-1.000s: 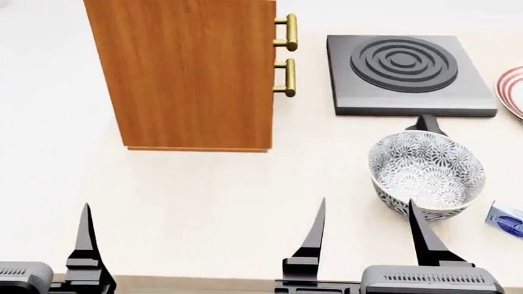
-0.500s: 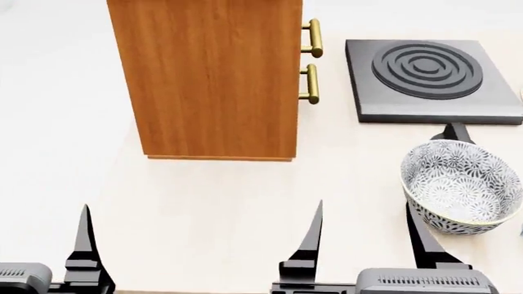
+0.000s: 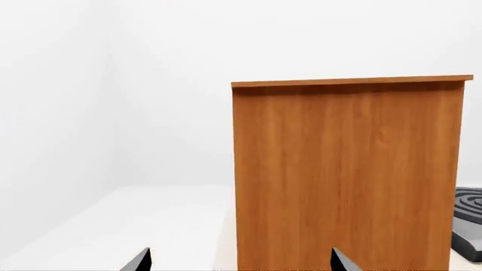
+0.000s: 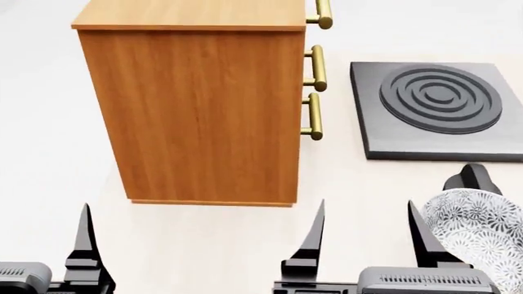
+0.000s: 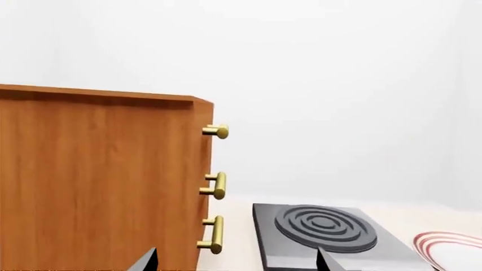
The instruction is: Put the bowl on the top of the cabinet.
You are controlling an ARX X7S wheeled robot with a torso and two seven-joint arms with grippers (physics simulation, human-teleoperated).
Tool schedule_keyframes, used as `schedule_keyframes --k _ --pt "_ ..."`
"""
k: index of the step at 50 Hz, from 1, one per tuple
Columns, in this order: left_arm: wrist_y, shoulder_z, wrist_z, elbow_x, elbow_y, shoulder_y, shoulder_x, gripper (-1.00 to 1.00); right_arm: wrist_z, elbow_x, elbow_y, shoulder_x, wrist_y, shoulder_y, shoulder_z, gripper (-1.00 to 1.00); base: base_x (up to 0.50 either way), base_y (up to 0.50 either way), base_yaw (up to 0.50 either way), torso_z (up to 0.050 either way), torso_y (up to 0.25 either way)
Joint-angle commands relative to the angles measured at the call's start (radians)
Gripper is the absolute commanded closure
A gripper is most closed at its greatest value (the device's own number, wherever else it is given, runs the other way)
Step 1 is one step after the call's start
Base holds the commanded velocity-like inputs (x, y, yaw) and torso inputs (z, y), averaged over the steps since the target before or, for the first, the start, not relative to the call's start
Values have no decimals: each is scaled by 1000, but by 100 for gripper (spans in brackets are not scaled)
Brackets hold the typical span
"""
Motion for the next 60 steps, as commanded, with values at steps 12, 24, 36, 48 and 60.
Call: schedule_keyframes --k 12,24,36,48,60 --pt "0 11 -10 -13 1 -2 -11 -100 25 10 5 5 23 6 -2 -100 349 0 0 0 0" --pt "3 15 -17 -16 0 0 -18 -100 32 13 4 12 12 3 -7 -100 377 0 0 0 1" --pt "9 18 -22 -21 -9 -4 -21 -100 38 12 15 20 17 7 -16 -100 24 6 0 0 0" --pt "18 19 -28 -28 -19 -6 -24 -100 43 5 27 29 -18 2 -24 -100 222 90 0 0 0" --pt "24 23 -33 -31 -23 -1 -30 -100 77 -19 -9 38 32 -20 -37 -100 0 0 0 0 0"
